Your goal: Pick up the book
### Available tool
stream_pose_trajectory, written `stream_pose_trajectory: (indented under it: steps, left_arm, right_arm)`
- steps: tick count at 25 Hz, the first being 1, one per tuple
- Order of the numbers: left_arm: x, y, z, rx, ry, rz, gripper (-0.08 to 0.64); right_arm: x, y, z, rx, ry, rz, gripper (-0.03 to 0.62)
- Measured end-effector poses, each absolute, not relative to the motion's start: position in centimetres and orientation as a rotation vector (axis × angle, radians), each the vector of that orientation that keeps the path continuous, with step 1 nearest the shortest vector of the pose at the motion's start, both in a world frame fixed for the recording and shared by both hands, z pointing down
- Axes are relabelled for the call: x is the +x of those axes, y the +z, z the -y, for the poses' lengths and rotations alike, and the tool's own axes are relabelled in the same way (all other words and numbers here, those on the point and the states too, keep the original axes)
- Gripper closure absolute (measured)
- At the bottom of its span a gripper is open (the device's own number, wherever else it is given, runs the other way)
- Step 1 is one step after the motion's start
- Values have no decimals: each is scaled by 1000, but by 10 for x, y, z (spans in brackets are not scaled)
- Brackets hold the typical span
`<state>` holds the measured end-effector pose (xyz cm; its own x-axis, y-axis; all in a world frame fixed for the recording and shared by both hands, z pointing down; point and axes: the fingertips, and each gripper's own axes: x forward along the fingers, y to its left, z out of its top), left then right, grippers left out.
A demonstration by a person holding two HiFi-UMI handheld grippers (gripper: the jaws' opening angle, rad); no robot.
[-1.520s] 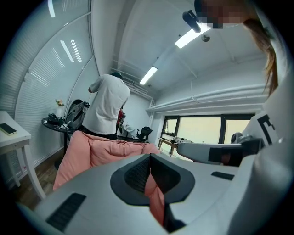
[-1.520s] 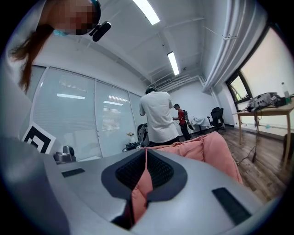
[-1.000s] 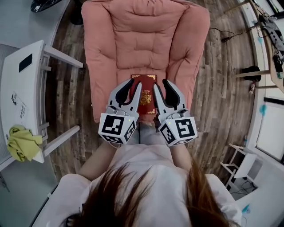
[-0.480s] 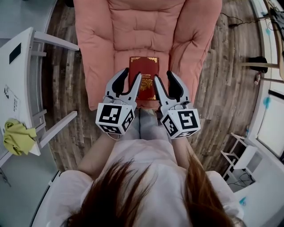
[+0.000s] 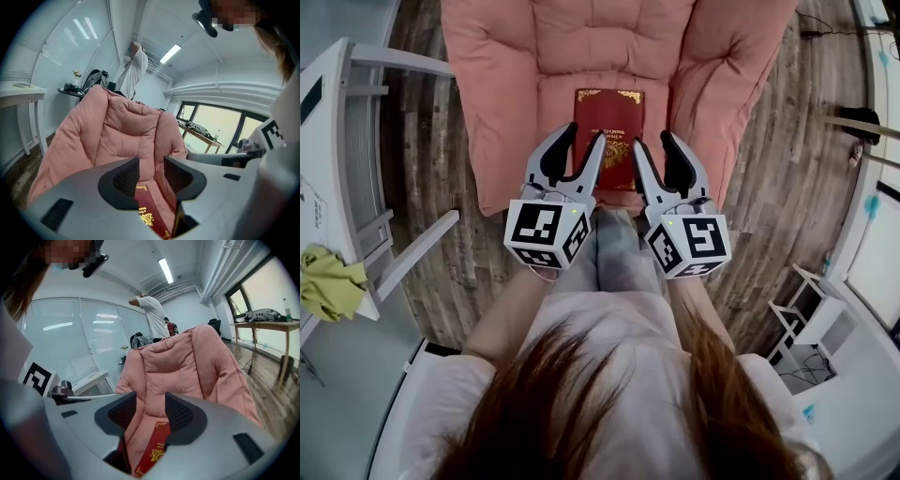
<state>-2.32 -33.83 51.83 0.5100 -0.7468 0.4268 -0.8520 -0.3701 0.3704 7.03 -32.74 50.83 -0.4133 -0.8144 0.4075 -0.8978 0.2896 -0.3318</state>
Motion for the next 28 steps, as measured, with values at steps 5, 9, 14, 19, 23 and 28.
stream_pose_trajectory:
  steps: [5, 9, 14, 19, 23, 28]
  left_arm:
    - [-27, 542, 334, 2177, 275, 1308, 410]
    - [-29, 560, 333, 2167, 292, 1308, 410]
    - [-33, 584, 331, 2147, 320, 1301, 407]
    - [-36, 607, 324, 2134, 359, 1284, 397]
    - [-36, 626, 321, 2123, 382, 1275, 388]
    - [-41, 651, 319, 2100, 422, 1289, 379]
  right_arm:
    - [70, 534, 323, 1567, 797, 2352, 400]
    - [71, 551, 321, 1566, 804, 2330, 400]
    - [68, 575, 318, 1538, 815, 2304, 400]
    - [66, 595, 314, 1522, 828, 2283, 400]
    - [69, 615, 314, 1525, 845, 2260, 400]
    - [71, 645, 311, 1525, 865, 2218, 399]
